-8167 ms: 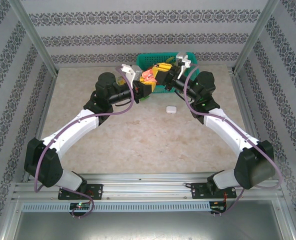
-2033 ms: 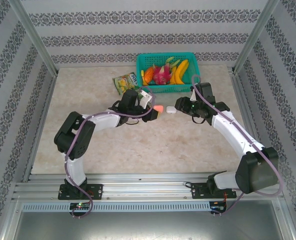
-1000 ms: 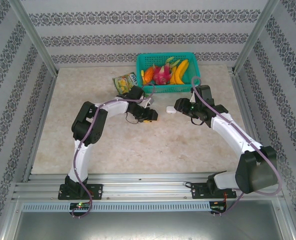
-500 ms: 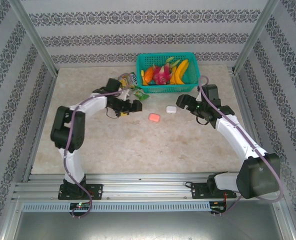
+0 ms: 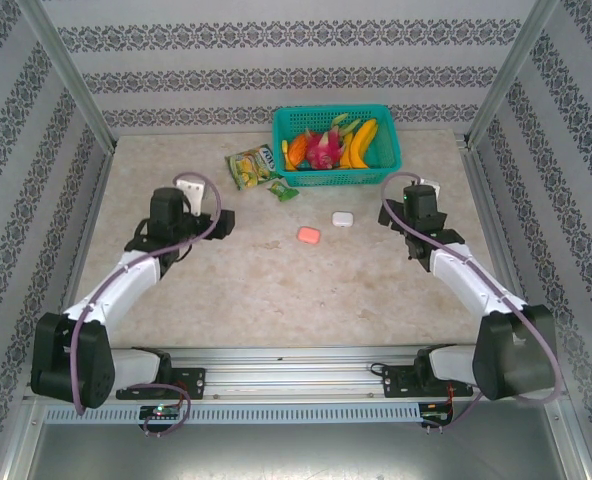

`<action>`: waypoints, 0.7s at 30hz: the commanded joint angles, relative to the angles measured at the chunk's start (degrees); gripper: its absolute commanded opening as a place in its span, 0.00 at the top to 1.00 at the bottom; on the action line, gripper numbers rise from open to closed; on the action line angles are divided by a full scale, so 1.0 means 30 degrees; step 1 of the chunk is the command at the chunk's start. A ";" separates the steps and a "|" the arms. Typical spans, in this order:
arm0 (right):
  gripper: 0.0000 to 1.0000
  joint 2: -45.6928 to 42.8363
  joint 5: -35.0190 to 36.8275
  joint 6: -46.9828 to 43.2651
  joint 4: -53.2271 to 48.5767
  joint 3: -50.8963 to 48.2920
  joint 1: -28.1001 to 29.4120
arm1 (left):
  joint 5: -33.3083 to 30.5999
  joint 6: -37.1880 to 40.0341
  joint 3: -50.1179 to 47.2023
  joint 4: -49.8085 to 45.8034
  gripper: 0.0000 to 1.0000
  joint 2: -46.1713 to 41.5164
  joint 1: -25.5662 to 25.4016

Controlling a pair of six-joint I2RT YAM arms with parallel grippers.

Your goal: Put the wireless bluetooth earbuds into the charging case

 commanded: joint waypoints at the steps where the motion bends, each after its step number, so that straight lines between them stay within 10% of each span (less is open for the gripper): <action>1: 0.02 0.1093 0.2363 -0.1760 0.3120 -0.0807 -0.0688 | -0.3886 0.1967 -0.1997 0.5690 0.00 0.0013 0.0274; 9: 0.02 0.3342 0.2266 -0.4771 1.0113 -0.3379 -0.0949 | -0.6123 0.1868 -0.6965 1.2135 0.00 0.1036 0.0826; 21: 0.02 0.4757 -0.2732 -0.6295 2.2938 -0.9133 -0.1501 | -0.2811 0.1851 -0.7096 1.6961 0.00 0.5933 0.2334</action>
